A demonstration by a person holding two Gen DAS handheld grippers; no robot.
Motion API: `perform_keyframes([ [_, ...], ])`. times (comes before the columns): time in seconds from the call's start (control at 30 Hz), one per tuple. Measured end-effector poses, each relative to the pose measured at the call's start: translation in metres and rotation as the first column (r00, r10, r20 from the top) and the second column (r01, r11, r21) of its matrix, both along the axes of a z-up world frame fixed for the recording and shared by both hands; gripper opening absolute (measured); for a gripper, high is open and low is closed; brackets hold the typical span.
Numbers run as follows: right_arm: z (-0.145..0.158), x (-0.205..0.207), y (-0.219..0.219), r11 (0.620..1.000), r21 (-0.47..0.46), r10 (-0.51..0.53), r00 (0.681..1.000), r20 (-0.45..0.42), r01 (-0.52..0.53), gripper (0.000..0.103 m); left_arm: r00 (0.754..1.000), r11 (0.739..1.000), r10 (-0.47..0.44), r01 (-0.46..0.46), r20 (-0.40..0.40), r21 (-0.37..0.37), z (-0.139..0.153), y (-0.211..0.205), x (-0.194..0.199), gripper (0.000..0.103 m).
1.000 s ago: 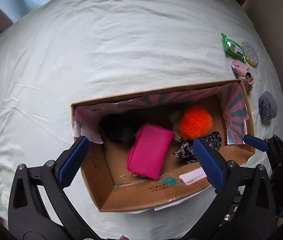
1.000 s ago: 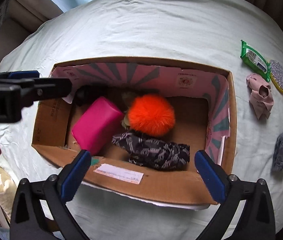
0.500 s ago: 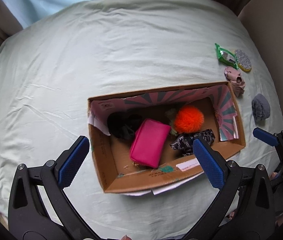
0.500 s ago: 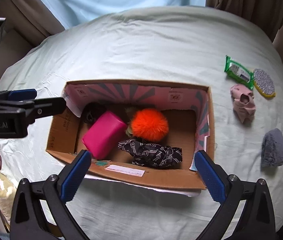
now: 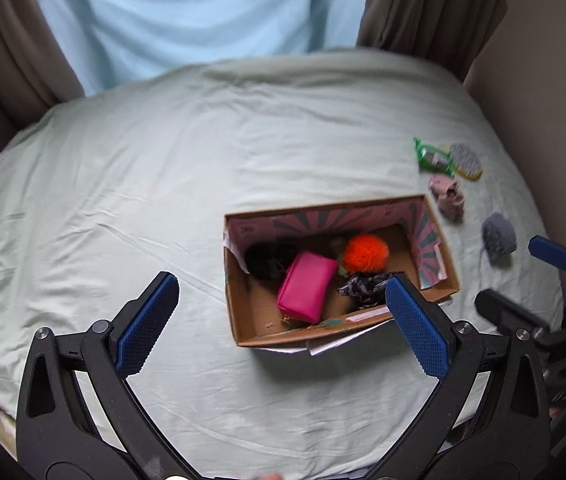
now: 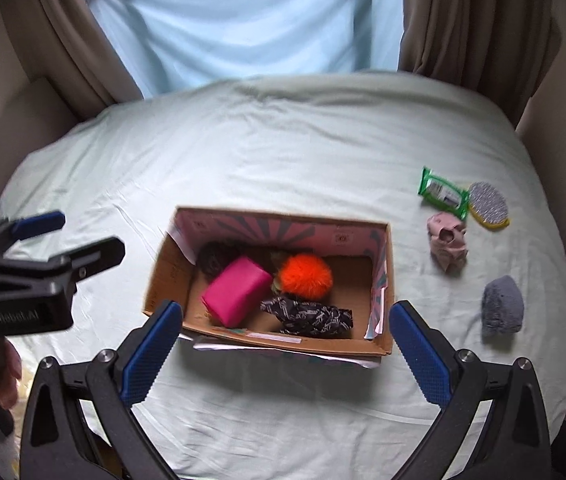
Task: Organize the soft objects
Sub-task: 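Lift both tools away from the box toward the remaining items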
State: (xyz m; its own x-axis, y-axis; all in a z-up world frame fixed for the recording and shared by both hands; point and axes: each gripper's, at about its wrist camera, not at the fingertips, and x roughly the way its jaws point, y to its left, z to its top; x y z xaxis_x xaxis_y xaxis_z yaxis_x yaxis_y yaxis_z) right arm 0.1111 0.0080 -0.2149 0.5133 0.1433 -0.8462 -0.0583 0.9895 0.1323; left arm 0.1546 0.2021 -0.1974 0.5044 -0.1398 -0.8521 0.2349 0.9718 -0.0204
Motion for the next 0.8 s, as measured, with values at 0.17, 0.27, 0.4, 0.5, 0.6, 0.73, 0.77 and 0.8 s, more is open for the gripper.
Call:
perform_keyframes([
  [0.17,0.046,-0.023,-0.003,0.999,-0.033,-0.031,0.995,0.098,0.034,0.103,0.994,0.999,0.028,-0.023,0.106,-0.049,0.045,0.015,-0.031,0.103],
  [0.27,0.073,-0.04,-0.009,0.997,-0.046,-0.059,0.985,0.16,0.067,0.103,0.987,0.996,0.057,-0.045,0.151,-0.08,0.067,0.022,-0.047,0.103],
  [0.4,0.103,-0.064,-0.022,0.991,-0.043,-0.115,0.967,0.227,0.128,0.103,0.977,0.994,0.089,-0.074,0.193,-0.084,0.088,0.025,-0.066,0.103],
  [0.5,0.118,-0.08,-0.035,0.983,-0.038,-0.16,0.949,0.27,0.177,0.103,0.972,0.994,0.09,-0.075,0.217,-0.077,0.098,0.021,-0.081,0.103],
  [0.6,0.128,-0.096,-0.05,0.973,-0.049,-0.201,0.931,0.306,0.226,0.103,0.965,0.995,0.079,-0.06,0.252,-0.08,0.105,0.01,-0.094,0.103],
  [0.73,0.132,-0.112,-0.078,0.959,-0.04,-0.255,0.912,0.321,0.282,0.103,0.956,0.993,0.073,-0.043,0.284,-0.11,0.116,-0.015,-0.109,0.103],
  [0.77,0.131,-0.115,-0.089,0.955,-0.021,-0.275,0.908,0.317,0.297,0.103,0.954,0.993,0.075,-0.044,0.29,-0.113,0.118,-0.022,-0.111,0.103],
  [0.8,0.131,-0.118,-0.098,0.953,-0.007,-0.284,0.906,0.314,0.302,0.103,0.952,0.992,0.079,-0.046,0.297,-0.117,0.121,-0.03,-0.114,0.103],
])
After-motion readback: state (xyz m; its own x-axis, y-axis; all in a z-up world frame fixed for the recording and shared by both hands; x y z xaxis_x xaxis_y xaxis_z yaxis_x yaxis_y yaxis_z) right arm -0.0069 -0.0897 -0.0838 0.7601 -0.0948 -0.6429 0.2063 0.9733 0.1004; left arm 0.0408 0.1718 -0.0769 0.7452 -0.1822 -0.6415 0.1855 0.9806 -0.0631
